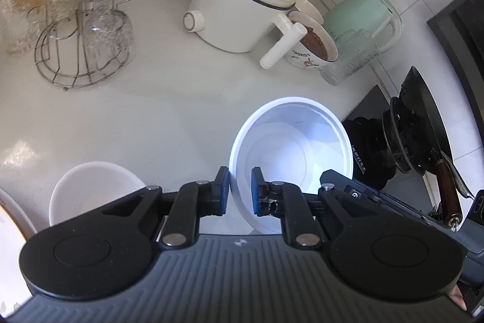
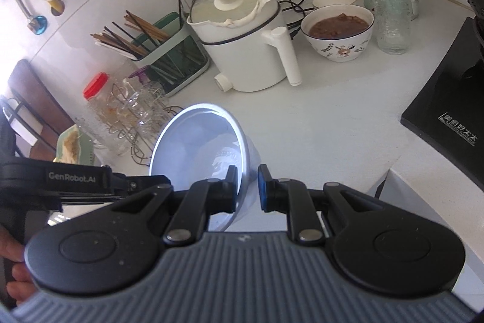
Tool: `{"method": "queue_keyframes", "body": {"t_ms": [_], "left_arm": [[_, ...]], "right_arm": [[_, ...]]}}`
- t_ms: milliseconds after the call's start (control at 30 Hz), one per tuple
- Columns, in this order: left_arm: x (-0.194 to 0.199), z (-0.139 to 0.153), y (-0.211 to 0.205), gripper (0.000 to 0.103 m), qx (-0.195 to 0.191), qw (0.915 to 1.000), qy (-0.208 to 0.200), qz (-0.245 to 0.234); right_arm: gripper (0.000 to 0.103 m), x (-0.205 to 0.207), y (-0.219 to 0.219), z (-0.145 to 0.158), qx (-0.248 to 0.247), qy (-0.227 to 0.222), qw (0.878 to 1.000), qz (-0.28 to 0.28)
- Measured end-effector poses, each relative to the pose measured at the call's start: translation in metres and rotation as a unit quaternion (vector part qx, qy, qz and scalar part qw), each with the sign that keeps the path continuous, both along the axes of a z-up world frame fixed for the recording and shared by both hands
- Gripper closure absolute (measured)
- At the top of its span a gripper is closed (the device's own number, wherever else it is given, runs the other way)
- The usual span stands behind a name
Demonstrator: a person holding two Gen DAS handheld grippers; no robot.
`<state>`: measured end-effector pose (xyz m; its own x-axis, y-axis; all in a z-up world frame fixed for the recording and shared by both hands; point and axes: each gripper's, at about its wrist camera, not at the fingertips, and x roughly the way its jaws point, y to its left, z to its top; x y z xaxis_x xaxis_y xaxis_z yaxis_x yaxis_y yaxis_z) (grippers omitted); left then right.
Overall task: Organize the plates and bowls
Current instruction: 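Carry the plastic bowl with both grippers toward the plate stack, then lower the plastic bowl into the nested bowls on the plates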
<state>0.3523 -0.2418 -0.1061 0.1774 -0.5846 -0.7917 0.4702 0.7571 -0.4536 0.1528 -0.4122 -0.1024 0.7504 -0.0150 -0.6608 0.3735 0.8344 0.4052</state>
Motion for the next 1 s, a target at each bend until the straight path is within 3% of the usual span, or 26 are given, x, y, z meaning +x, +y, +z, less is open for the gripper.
{"method": "queue_keyframes", "body": {"t_ms": [567,1000], "left_arm": [[-0.006,0.004,0.069,0.087,0.003,0.9961,0.005,0.089],[-0.001,-0.015,0.146,0.087,0.009,0.9907,0.024,0.134]], "right_arm": [[0.086,0.025,0.035,0.000,0.016,-0.005,0.996,0.088],[0.086,0.057,0.101,-0.006,-0.005,0.025,0.990,0.140]]}}
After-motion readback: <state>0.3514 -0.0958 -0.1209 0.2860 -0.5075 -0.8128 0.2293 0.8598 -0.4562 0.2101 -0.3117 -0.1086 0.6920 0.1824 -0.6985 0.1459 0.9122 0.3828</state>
